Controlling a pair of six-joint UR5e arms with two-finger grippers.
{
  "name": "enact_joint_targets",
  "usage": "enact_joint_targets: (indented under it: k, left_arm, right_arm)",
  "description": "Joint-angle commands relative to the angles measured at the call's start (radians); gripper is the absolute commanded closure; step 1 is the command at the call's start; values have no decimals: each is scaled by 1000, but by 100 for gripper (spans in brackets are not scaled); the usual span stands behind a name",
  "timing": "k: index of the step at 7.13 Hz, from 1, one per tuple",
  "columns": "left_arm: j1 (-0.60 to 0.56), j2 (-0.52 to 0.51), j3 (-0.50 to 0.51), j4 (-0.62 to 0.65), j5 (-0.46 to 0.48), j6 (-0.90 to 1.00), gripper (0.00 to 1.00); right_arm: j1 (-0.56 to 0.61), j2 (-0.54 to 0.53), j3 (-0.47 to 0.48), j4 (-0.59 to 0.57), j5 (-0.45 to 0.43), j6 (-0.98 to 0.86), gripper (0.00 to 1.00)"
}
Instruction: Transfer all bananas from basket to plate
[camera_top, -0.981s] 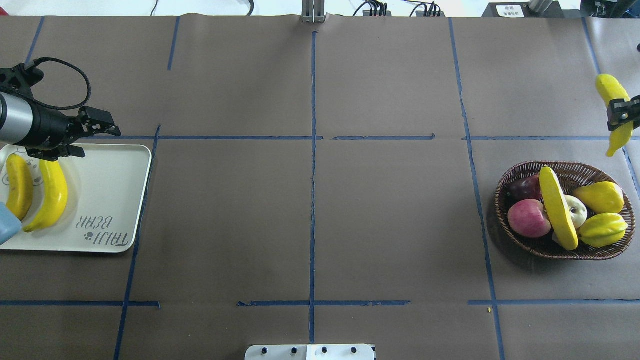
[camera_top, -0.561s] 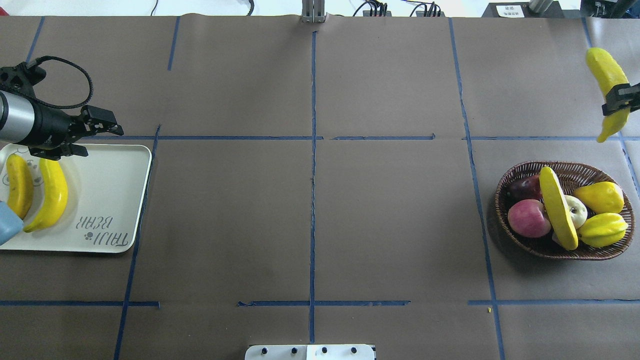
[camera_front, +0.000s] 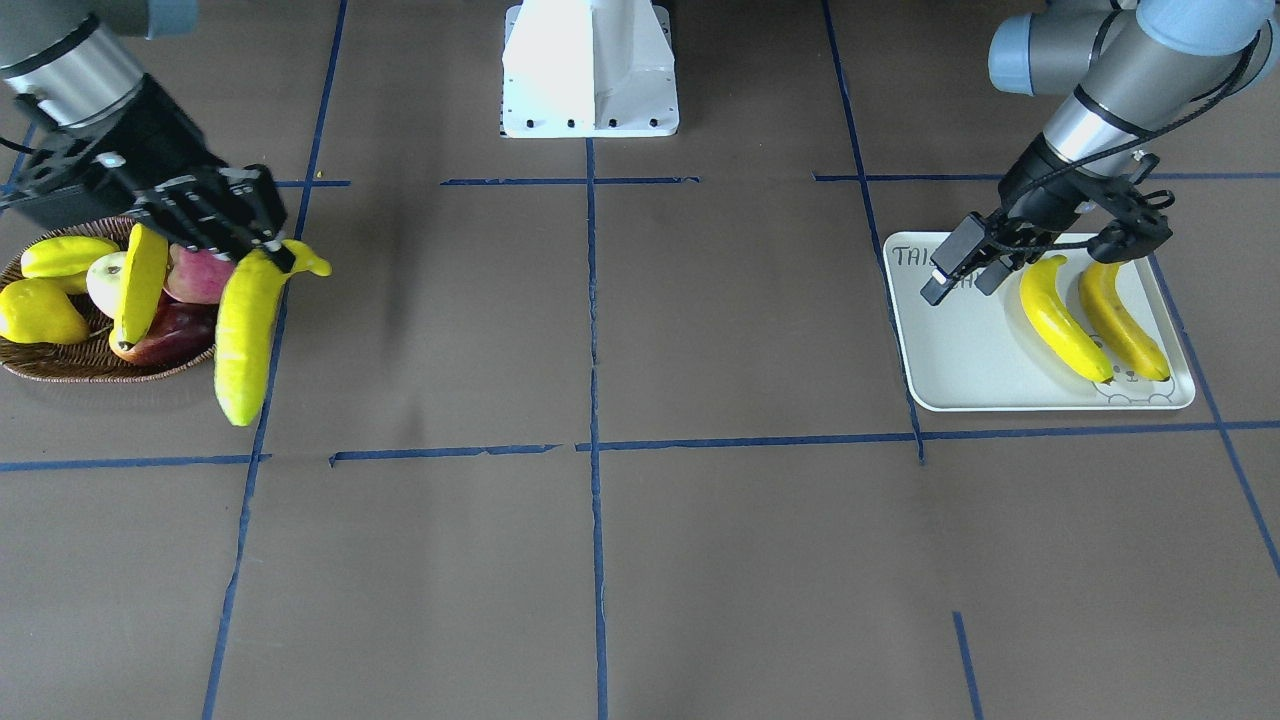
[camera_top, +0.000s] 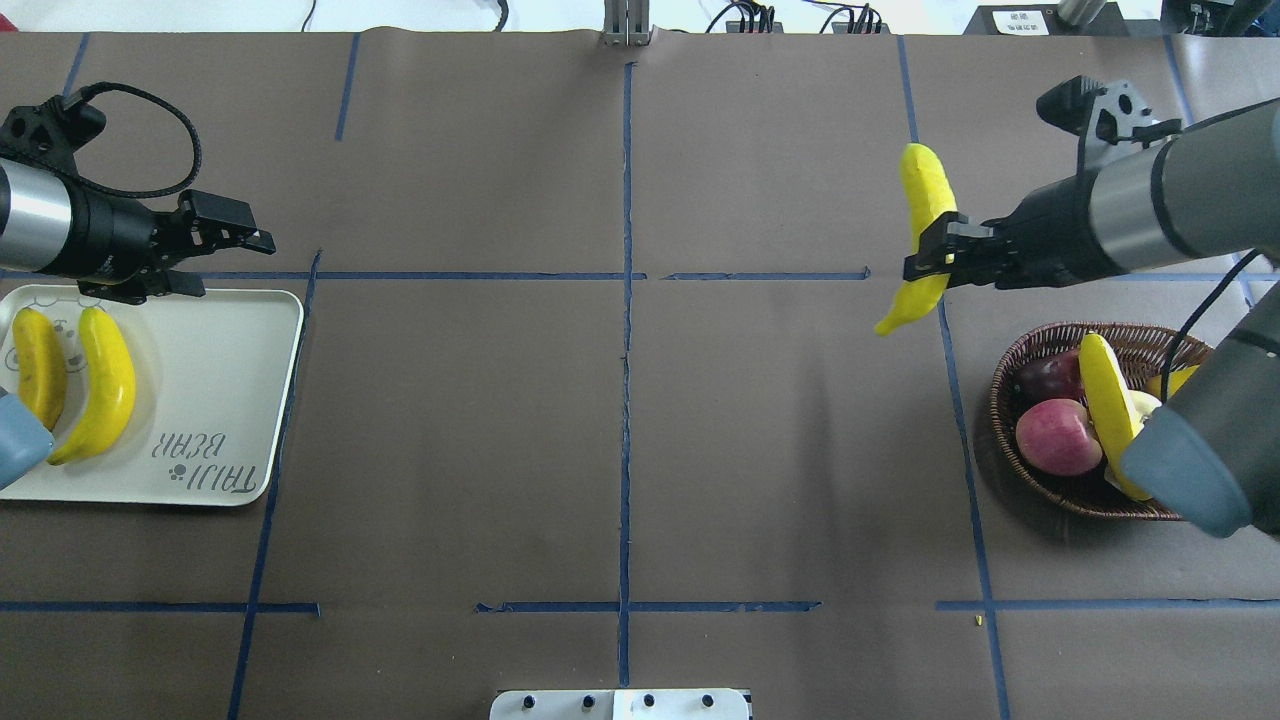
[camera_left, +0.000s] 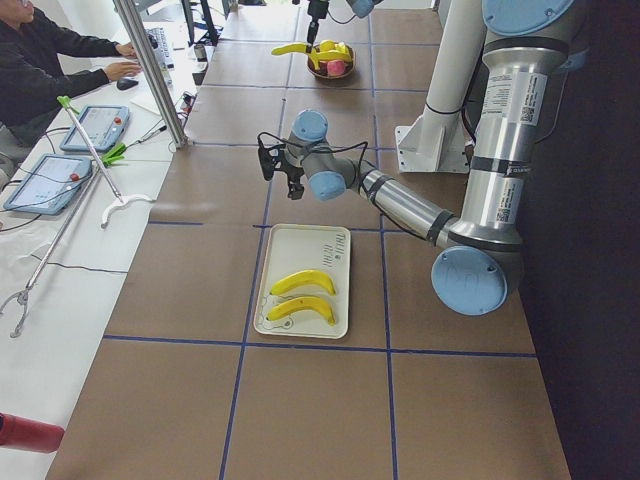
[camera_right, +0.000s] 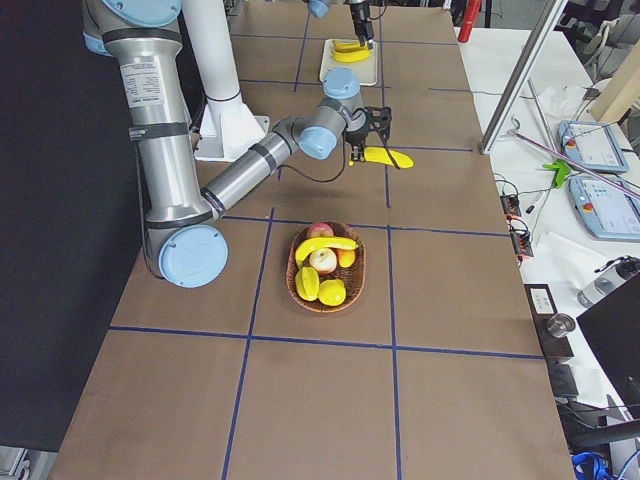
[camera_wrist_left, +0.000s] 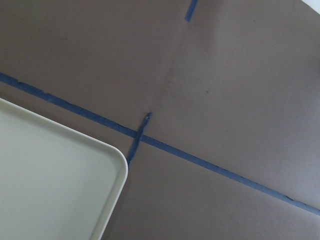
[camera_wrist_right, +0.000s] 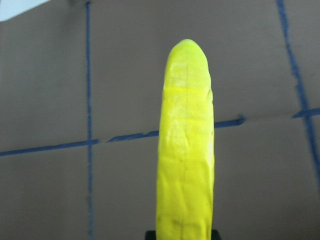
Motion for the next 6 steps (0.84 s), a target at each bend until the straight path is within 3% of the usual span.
enact_joint_targets:
  k: [1,3,6]
  left_arm:
    - [15,-84,-5,-43,-1,-143,1]
    - [94,-211,6,-110,-2,-218,1]
    - [232,-363,21,-113,4,-332,1]
  right_arm:
    - [-256,71,-39,269,-245,174,99]
    - [-357,258,-131,273,-303,172,99]
    - [-380,273,-142,276,-302,165,99]
